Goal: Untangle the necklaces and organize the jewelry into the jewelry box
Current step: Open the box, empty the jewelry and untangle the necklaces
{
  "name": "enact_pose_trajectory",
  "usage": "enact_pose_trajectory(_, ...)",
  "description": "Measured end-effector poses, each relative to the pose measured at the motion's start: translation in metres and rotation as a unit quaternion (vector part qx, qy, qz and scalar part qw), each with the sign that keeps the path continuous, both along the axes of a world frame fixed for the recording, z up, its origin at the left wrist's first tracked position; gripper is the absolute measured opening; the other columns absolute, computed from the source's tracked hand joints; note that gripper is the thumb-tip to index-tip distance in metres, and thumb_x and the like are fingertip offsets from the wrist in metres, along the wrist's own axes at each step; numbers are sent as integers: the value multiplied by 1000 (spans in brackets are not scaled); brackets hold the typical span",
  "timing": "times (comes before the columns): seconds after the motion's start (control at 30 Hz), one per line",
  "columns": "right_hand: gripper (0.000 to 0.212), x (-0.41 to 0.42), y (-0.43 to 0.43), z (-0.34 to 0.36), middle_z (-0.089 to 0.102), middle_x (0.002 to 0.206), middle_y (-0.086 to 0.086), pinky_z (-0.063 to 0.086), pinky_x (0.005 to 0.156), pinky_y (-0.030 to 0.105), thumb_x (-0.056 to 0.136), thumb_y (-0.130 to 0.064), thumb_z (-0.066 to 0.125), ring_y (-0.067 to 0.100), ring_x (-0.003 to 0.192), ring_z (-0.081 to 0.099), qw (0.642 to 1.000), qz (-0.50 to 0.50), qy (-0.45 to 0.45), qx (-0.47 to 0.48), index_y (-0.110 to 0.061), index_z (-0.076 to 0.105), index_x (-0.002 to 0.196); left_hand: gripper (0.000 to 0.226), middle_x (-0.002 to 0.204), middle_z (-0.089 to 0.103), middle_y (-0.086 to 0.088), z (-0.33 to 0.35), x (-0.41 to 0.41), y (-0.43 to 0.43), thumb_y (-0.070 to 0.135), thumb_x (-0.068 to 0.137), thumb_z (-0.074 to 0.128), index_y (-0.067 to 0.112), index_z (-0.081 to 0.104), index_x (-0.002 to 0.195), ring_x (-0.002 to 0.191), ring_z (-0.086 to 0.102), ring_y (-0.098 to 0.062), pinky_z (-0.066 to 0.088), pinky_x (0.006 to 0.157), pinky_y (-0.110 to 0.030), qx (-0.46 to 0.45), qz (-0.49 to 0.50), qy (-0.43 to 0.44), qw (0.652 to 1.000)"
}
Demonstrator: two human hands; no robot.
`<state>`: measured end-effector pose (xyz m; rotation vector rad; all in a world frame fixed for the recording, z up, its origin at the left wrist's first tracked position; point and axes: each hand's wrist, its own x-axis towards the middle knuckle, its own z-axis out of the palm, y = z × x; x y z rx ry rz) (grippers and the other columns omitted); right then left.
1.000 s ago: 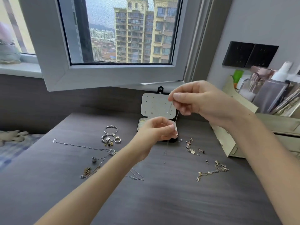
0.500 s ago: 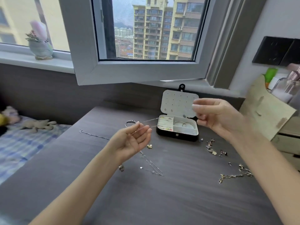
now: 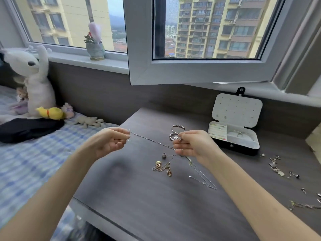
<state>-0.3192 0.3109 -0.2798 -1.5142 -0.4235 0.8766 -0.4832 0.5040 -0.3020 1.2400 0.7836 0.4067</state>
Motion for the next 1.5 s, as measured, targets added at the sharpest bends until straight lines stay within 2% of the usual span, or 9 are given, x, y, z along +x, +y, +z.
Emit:
enact_pose_trajectory(0.13, 20, -4, 23, -12, 57, 71, 13, 55, 46, 27, 92, 4, 40, 23, 60, 57, 999, -45, -6, -9, -3, 57, 84, 15, 69, 63, -8, -6, -6, 25, -14, 82, 56, 0, 62, 84, 54, 61, -10, 53, 53, -16, 4, 36, 18, 999)
enact_pose_trajectory(0.23, 25, -1, 34, -26, 62, 73, 13, 59, 55, 35, 90, 2, 37, 22, 59, 61, 990, -78, -107, -41, -5, 57, 77, 11, 70, 67, -9, -12, -2, 40, -11, 80, 63, -1, 65, 82, 62, 62, -12, 53, 54, -15, 59, 43, 68, 995)
enact_pose_trajectory(0.33, 27, 1, 37, -38, 65, 73, 17, 58, 66, 46, 84, 1, 39, 26, 59, 63, 965, -85, -237, -80, -6, 60, 69, 7, 71, 66, -11, -19, 8, 48, -8, 79, 67, -2, 66, 81, 50, 62, -6, 50, 48, -12, 138, 37, 130, 981)
enact_pose_trajectory(0.53, 28, 7, 34, -49, 69, 100, 5, 42, 72, 29, 83, -8, 44, 30, 98, 59, 813, 40, -518, -264, -16, 70, 91, 8, 61, 62, -8, -22, 29, 51, -5, 74, 70, 1, 65, 74, 40, 54, -6, 44, 41, -13, 340, -6, 221, 914)
enact_pose_trajectory(0.73, 26, 12, 36, -54, 68, 103, 5, 41, 69, 29, 83, -10, 47, 29, 101, 59, 775, 73, -552, -298, -16, 67, 98, 10, 77, 66, -4, -19, 39, 52, 4, 73, 72, 11, 68, 79, 68, 60, -16, 46, 52, -17, 430, -45, 277, 858)
enact_pose_trajectory(1.0, 18, 18, 12, -38, 69, 96, -2, 43, 74, 26, 83, -16, 56, 21, 98, 61, 800, 80, -534, -263, -25, 71, 87, 15, 96, 55, -1, -14, 41, 36, 13, 76, 65, 20, 68, 89, 85, 53, -19, 37, 67, -25, 556, -40, 334, 760)
enact_pose_trajectory(1.23, 5, 6, -44, -43, 57, 68, -12, 39, 69, 25, 81, -28, 66, 9, 73, 52, 811, 141, -537, -183, -29, 69, 86, 17, 65, 59, 6, -29, 43, -53, 19, 77, 71, 24, 60, 66, 61, 54, -11, 42, 53, -19, 501, -150, 176, 834)
enact_pose_trajectory(1.4, 38, -14, -58, -68, 43, 66, -7, 31, 54, 23, 77, -32, 59, 18, 60, 46, 702, 186, -677, -122, -39, 65, 113, 16, 65, 51, 11, -46, 40, -82, 22, 75, 74, 26, 59, 68, 61, 48, -2, 36, 58, -24, 547, -176, 145, 805)
enact_pose_trajectory(1.5, 34, -18, -58, -75, 33, 66, -8, 25, 52, 22, 82, -38, 46, 19, 56, 48, 684, 182, -697, -114, -38, 68, 107, 12, 64, 52, 10, -45, 38, -84, 21, 76, 72, 24, 61, 72, 60, 47, -2, 38, 59, -26, 549, -181, 156, 801)
